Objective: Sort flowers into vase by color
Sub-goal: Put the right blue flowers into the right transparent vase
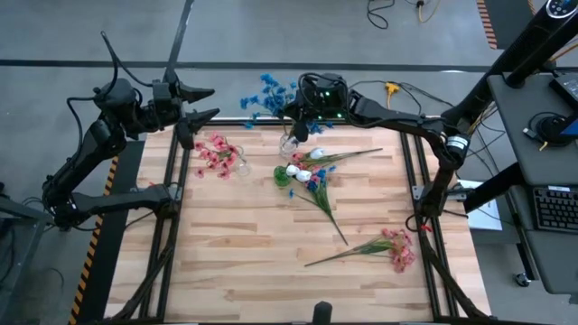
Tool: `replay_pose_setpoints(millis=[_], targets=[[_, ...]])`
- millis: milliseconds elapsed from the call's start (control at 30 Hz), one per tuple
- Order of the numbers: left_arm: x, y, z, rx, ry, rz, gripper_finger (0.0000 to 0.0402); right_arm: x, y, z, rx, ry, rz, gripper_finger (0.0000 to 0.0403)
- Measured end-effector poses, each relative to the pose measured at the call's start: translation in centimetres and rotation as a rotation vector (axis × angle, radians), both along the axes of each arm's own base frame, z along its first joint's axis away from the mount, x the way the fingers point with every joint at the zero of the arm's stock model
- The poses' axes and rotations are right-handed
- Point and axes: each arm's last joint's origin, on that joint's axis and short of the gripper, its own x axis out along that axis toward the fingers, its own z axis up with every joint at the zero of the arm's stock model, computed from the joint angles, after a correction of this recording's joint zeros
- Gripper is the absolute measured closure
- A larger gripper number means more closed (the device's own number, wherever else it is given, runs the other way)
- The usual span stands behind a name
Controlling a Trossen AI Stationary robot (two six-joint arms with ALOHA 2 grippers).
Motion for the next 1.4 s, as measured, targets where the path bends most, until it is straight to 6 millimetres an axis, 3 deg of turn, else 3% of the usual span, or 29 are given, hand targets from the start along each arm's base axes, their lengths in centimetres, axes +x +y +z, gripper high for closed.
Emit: replay_pose_setpoints(millis=[333, 667, 1400], targets=[[0.0, 0.0, 0.0, -0.001, 0.001, 0.000, 0.0155, 0.1, -0.1, -0.2, 0.021, 0.000, -0.006, 0.0282], [0.0, 0.0, -0.1, -0.009, 0.013, 0.001, 0.0155, -0.6, 0.4, 1.1, 0.023, 0.000, -0.006, 0.0228], [0.0, 0.0, -0.1, -0.009, 0.012, 0.001, 0.0155, -2.5, 1.3, 6.3, 0.079, 0.146, -0.015, 0.0206]])
